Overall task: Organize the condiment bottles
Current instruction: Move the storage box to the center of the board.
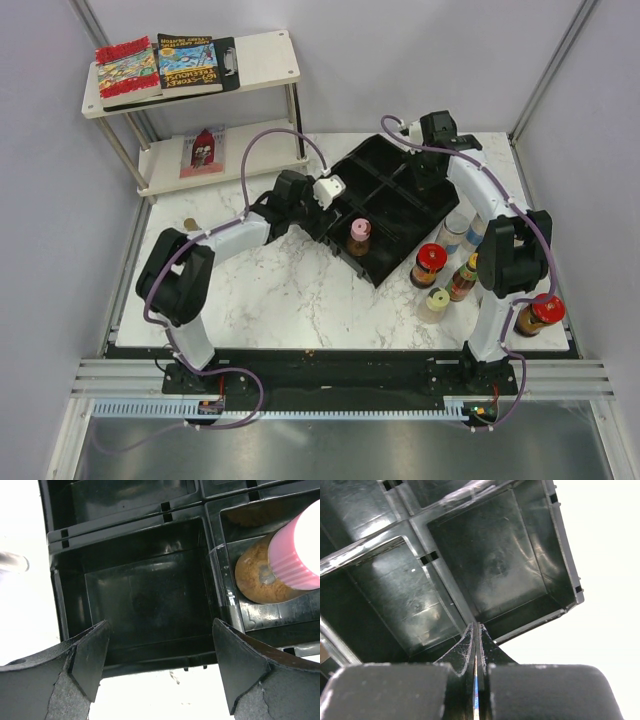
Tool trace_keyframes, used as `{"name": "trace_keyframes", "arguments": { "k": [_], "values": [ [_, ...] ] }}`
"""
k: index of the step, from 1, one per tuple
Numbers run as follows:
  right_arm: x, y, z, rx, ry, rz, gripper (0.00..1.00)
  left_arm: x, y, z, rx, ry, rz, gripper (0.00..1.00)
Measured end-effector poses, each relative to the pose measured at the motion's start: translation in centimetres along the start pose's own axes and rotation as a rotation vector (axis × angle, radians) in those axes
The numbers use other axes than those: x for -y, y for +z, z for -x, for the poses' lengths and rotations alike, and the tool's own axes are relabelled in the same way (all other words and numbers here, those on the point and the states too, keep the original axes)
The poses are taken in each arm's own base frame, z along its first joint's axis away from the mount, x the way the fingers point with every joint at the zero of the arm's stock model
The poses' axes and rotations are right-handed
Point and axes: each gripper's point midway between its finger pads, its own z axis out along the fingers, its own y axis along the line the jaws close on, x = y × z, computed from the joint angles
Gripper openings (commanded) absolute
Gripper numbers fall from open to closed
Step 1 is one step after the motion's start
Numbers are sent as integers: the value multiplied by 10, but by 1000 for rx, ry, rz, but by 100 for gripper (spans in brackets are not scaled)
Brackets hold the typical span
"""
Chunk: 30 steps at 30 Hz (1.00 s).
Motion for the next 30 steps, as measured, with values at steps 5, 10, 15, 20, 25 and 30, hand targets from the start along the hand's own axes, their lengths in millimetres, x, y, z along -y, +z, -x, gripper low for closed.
{"name": "trace_keyframes", "arguments": {
  "k": [5, 10, 15, 20, 25, 30],
  "values": [
    [-3, 2, -1, -1, -4, 3, 0, 10, -11, -11, -14, -18, -19, 89],
    [-13, 2, 1, 4, -22, 14, 0, 19, -22, -21, -29, -31, -31, 89],
    [-37, 7, 5, 6, -67, 36, 0, 26, -37, -27, -44, -42, -41, 89],
    [-62, 21, -2, -30, -113, 64, 0, 33, -51, -30, -48, -56, -54, 89],
    [-77, 30, -6, -48, -143, 75, 0, 42, -66, -30, -35, -63, -72, 89],
    [-82, 31, -4, -44, -156, 67, 0, 53, -72, -47, -62, -67, -95, 89]
  ]
}}
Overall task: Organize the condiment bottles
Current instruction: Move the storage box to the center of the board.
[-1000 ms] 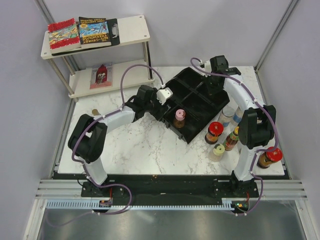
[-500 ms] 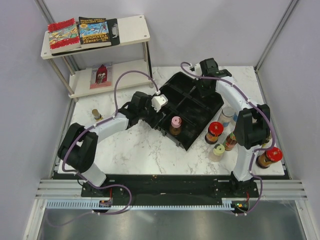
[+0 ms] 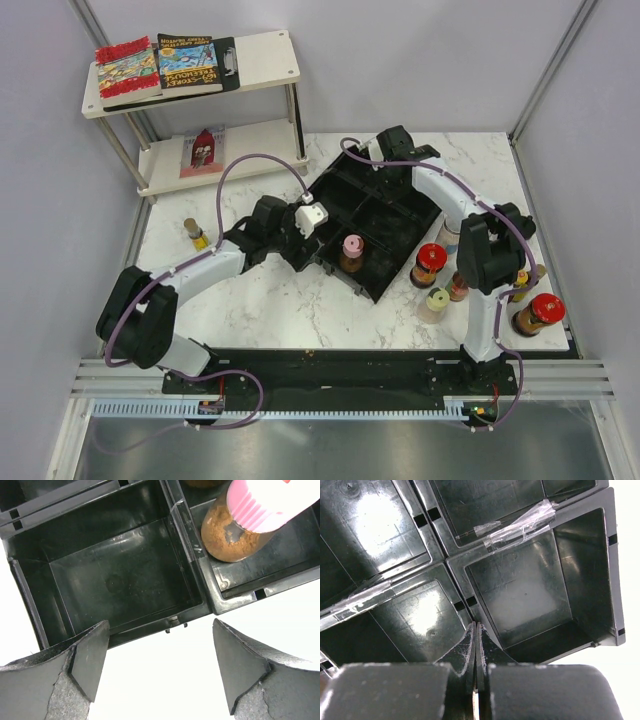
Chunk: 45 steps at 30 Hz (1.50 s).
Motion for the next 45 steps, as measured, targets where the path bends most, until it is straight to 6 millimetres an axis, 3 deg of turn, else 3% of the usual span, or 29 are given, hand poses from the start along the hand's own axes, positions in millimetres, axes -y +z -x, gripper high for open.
{"name": "trace_keyframes", "arguments": {
  "k": [10, 18, 21, 23, 27, 31, 40, 45],
  "values": [
    [-4, 0, 2, 4, -13, -7, 0, -10, -9, 9, 38, 7, 52, 89],
    [0, -10, 9, 29, -14, -34, 0, -49, -25, 58, 148, 19, 152, 89],
    [5, -10, 9, 30, -13, -57, 0, -56, -19, 62, 155, 28, 169, 88],
    [7, -10, 9, 30, -12, -69, 0, -62, -7, 60, 142, 28, 175, 88],
    [12, -9, 16, 54, -14, -96, 0, -62, 25, 30, 59, 12, 147, 87],
    [17, -3, 25, 81, -23, -121, 0, -60, 41, 10, 9, 0, 126, 87],
    [14, 31, 22, 51, -33, -110, 0, -56, 39, 11, 23, 3, 117, 87],
    [11, 39, 19, 42, -33, -92, 0, -45, 31, 8, 34, 3, 85, 86]
  ]
}}
